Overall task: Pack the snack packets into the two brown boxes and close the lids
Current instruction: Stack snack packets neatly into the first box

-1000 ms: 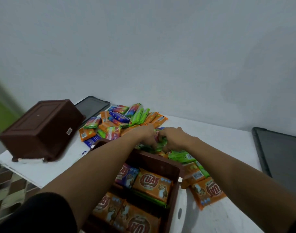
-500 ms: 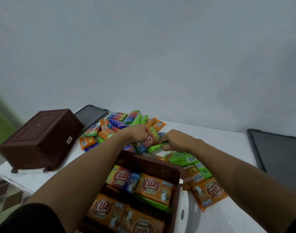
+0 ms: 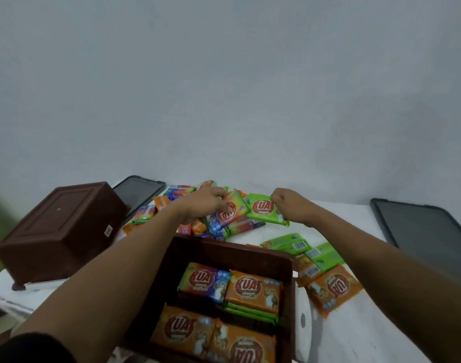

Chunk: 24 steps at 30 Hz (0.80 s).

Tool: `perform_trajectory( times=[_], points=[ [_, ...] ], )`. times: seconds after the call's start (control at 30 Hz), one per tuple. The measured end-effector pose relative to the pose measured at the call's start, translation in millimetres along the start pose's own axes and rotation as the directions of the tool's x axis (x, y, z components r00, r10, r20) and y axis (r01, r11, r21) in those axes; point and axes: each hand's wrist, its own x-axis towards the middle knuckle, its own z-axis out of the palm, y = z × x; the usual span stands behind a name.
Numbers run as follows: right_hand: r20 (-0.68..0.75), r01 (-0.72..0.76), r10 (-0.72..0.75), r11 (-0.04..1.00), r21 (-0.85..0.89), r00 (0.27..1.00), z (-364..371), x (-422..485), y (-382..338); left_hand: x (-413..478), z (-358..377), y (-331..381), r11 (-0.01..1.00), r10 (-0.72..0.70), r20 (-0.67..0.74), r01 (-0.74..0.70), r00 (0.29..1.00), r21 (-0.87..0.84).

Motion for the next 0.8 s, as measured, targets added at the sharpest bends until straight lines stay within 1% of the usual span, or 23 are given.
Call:
perform_trajectory(
  times=[0.07,0.13,0.17,0.23,0.3,0.43,0.5,0.63,0.8],
  points=[
    [-0.020,-0.036,0.037,0.996,0.079,0.999,-4,-10,-14,-5,-9,-2,0.999,0.027,0.025,-0.026,0.999,-0.042],
    [0.012,-0.063,0.062,0.990,0.128,0.998,-7,-20,-26,-14,-18,-3,0.993,0.077,0.088,-0.068,0.993,-0.097],
    [0.031,-0.075,0.071,0.989,0.128,0.997,-8,-25,-31,-18,-23,-3,0.990,0.099,0.110,-0.087,0.989,-0.112],
    [0.050,-0.085,0.082,0.994,0.065,0.995,-7,-36,-41,-28,-31,-2,0.986,0.146,0.140,-0.131,0.979,-0.106],
    [0.056,-0.073,0.072,0.997,0.019,0.996,-5,-46,-48,-38,-37,-2,0.982,0.183,0.170,-0.172,0.968,-0.076],
    [0.056,-0.078,0.075,0.996,0.046,0.996,4,-66,-57,-56,-39,-6,0.976,0.206,0.202,-0.215,0.958,0.026],
    [0.029,-0.080,0.079,0.997,0.023,0.996,11,-77,-61,-61,-38,-14,0.970,0.211,0.219,-0.231,0.953,0.072],
    [-0.065,-0.073,0.071,0.997,-0.037,0.995,22,-102,-72,-82,-37,-22,0.965,0.210,0.264,-0.244,0.941,0.101],
    [-0.086,-0.104,0.091,0.982,-0.157,0.992,43,-132,-91,-100,-32,-28,0.934,0.231,0.345,-0.306,0.910,0.184]
  ],
)
